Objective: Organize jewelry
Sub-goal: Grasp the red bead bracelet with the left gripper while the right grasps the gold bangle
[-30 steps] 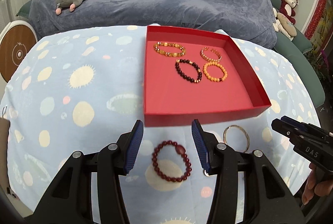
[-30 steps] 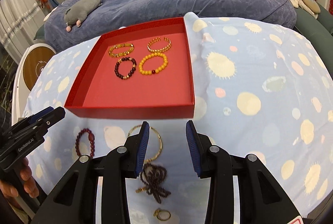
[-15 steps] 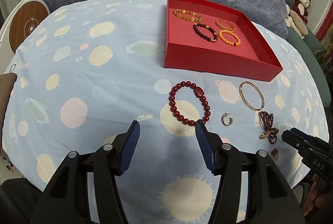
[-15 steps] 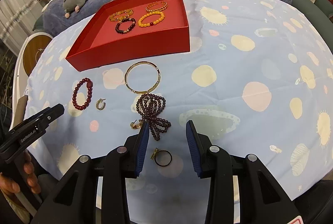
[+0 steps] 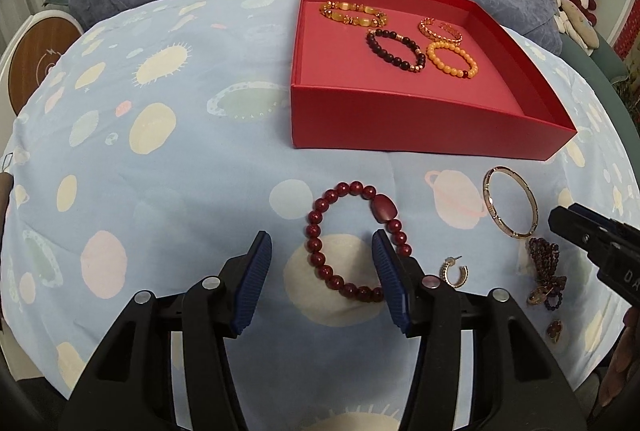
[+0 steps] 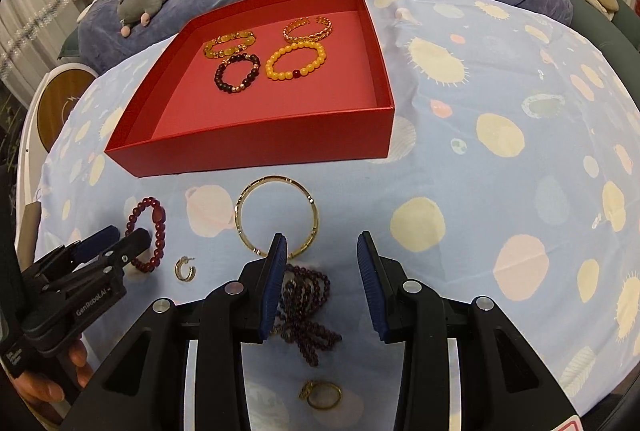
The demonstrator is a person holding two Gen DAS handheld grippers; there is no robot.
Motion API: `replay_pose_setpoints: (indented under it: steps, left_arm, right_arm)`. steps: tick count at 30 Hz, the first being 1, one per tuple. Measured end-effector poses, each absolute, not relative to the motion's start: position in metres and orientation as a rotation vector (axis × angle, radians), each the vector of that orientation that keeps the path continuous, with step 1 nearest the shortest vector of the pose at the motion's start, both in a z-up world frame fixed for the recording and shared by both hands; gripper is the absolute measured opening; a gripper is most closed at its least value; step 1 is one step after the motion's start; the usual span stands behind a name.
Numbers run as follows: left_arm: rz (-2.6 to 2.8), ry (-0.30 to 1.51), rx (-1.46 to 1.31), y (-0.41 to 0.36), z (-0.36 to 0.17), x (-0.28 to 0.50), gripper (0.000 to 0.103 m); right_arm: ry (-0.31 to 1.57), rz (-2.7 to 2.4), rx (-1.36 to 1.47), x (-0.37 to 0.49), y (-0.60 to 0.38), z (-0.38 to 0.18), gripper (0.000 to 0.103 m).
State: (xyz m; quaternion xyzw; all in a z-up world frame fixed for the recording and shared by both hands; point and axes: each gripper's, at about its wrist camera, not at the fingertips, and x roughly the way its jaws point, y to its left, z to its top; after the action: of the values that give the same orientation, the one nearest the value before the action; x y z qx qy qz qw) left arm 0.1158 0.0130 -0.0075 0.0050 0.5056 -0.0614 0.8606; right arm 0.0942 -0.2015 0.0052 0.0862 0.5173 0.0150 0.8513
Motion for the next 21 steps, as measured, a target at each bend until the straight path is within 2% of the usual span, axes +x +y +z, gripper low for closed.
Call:
replay_pose_setpoints:
  steps: [4, 10, 13, 15, 18, 19, 21]
  left_arm:
    - [-0.131, 1.044, 0.026, 0.011, -0.008, 0.116, 0.047]
    - [-0.142, 1.026, 0.032, 0.011, -0.008, 0.117, 0.033]
    - [-0.151, 1.023, 0.036, 0.011, -0.007, 0.118, 0.022]
    - [-0.16, 1.026, 0.029, 0.011, -0.007, 0.12, 0.01]
    - [-0.178, 1.035, 0.019, 0.012, -0.007, 0.121, 0.008]
    - [-0.182, 1.039, 0.021, 0.011, -0.007, 0.121, 0.008]
    - [-0.187, 1.049, 0.015, 0.011, -0.006, 0.121, 0.008]
  right_arm:
    - [1.102, 0.033, 0.176, 0.106, -0.199, -0.004, 0.036]
    - [1.093, 0.033, 0.114, 0.113, -0.19, -0.009, 0.034]
    - [1.086, 0.024, 0.084, 0.114, -0.189, -0.01, 0.026]
    - [1.084, 0.02, 0.081, 0.113, -0.19, -0.01, 0.02]
    - [1.093, 0.023, 0.099, 0.113, -0.194, -0.009, 0.011]
    - [1.098, 0.028, 0.107, 0.113, -0.195, -0.009, 0.005]
    - [1.105, 0.03, 0.123, 0.112, -0.198, -0.008, 0.003]
